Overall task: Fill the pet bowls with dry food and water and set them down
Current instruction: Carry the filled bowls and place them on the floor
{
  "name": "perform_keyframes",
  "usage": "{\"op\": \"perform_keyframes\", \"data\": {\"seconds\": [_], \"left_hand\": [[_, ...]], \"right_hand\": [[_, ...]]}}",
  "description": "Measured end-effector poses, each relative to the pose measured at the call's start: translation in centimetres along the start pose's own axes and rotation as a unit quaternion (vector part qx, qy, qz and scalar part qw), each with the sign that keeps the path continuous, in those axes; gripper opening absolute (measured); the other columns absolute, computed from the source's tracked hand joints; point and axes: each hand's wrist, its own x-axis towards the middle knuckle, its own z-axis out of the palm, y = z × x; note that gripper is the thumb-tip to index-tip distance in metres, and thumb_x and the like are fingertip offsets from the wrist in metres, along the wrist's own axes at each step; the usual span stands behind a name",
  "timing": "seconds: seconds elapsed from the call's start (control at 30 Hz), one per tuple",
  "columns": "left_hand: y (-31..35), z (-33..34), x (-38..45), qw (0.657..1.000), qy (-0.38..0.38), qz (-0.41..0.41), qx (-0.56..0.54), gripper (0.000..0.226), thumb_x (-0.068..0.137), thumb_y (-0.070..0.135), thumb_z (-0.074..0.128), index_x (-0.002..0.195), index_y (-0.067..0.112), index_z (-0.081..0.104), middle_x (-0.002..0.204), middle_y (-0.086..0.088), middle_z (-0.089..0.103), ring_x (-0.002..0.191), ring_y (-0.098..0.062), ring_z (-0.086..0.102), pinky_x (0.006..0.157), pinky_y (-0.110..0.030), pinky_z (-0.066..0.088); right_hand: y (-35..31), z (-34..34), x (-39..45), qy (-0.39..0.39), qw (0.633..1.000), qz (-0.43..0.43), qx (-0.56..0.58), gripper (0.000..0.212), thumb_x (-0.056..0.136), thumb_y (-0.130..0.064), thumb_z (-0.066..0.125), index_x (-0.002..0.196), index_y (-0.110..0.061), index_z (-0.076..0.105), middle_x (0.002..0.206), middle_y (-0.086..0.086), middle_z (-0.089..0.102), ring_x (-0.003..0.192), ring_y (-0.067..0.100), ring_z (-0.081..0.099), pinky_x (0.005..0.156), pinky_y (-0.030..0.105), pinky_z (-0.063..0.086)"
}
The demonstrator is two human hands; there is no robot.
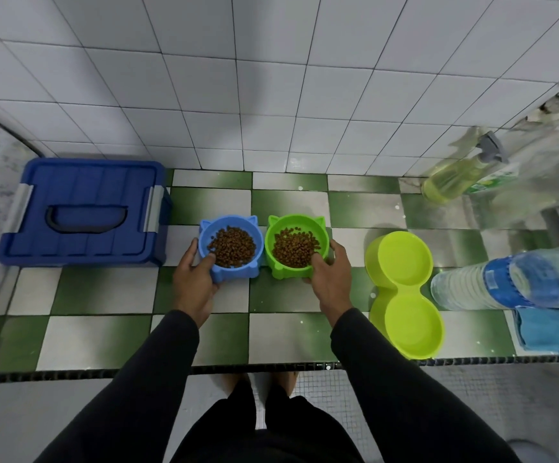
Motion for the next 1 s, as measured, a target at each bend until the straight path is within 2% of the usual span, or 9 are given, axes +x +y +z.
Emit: {"op": "perform_keyframes", "data": {"seconds": [0.1,0.2,0.23,0.37,0.53,0.7,0.87,1.0], "left_hand": [[0.8,0.7,-0.8,1.0,-0.011,0.012,-0.02,0.05,0.105,0.008,0.052,0.149,0.031,0.052,0.139,-0.003,0.064,0.125,-0.027,0.063,0.083,-0.043,0.058],[2.0,1.3,-1.7,0.999,-0.021,0.037,-0.028,0.044,0.104,0.009,0.053,0.142,0.031,0.059,0.135,-0.004,0.066,0.124,-0.029,0.064,0.094,-0.053,0.058],[2.4,1.5,-2.0,0.998,-0.023,0.045,-0.029,0.043,0.104,0.01,0.054,0.141,0.032,0.06,0.135,-0.004,0.066,0.124,-0.029,0.064,0.093,-0.054,0.058],[4.1,2.1,-3.2,0.997,-0.017,0.067,-0.042,0.048,0.103,0.011,0.056,0.147,0.03,0.055,0.136,-0.005,0.066,0.122,-0.027,0.066,0.08,-0.042,0.061],[6.0,2.7,-4.7,0.994,-0.023,0.096,-0.039,0.046,0.103,0.013,0.057,0.147,0.03,0.055,0.137,-0.005,0.065,0.125,-0.029,0.064,0.097,-0.055,0.057],[8.2,3.9,-6.5,0.991,-0.016,0.115,-0.073,0.041,0.103,0.014,0.058,0.142,0.029,0.061,0.131,-0.001,0.069,0.117,-0.026,0.069,0.082,-0.043,0.062],[10.3,4.7,-8.1,0.986,-0.004,0.138,-0.089,0.043,0.103,0.013,0.058,0.144,0.025,0.059,0.138,-0.002,0.065,0.122,-0.027,0.066,0.087,-0.048,0.062],[11.5,5.1,-9.1,0.982,0.009,0.158,-0.1,0.042,0.102,0.013,0.059,0.143,0.024,0.06,0.142,-0.005,0.062,0.124,-0.028,0.064,0.084,-0.047,0.062]], "right_hand": [[-1.6,-0.9,-0.5,-0.003,0.998,-0.001,0.057,0.041,0.091,-0.013,0.058,0.122,-0.04,0.056,0.114,0.0,0.065,0.103,0.02,0.065,0.061,0.033,0.062],[-3.0,-1.8,-0.9,-0.002,0.996,-0.008,0.089,0.04,0.093,-0.013,0.058,0.121,-0.042,0.054,0.114,0.003,0.065,0.102,0.02,0.066,0.057,0.025,0.058],[-3.4,-2.0,-1.1,-0.003,0.995,-0.01,0.095,0.04,0.094,-0.014,0.058,0.123,-0.04,0.055,0.114,0.003,0.065,0.102,0.02,0.066,0.057,0.026,0.058],[-4.9,-2.8,-1.8,-0.011,0.992,-0.027,0.123,0.046,0.093,-0.012,0.059,0.134,-0.032,0.055,0.116,0.004,0.065,0.104,0.021,0.066,0.061,0.033,0.062],[-7.5,-3.5,-2.5,-0.003,0.989,-0.057,0.137,0.045,0.093,-0.013,0.06,0.133,-0.034,0.056,0.115,0.003,0.066,0.102,0.019,0.066,0.06,0.028,0.06],[-11.0,-4.6,-2.8,-0.006,0.984,-0.072,0.163,0.045,0.094,-0.012,0.062,0.134,-0.032,0.059,0.108,0.004,0.07,0.096,0.022,0.07,0.058,0.032,0.06],[-13.9,-5.7,-3.2,-0.037,0.98,-0.092,0.173,0.043,0.094,-0.013,0.062,0.131,-0.034,0.061,0.106,0.004,0.072,0.094,0.022,0.071,0.059,0.034,0.06],[-15.2,-6.0,-3.5,-0.048,0.977,-0.101,0.182,0.045,0.094,-0.013,0.064,0.135,-0.031,0.059,0.104,0.005,0.071,0.092,0.022,0.072,0.058,0.034,0.059]]}}
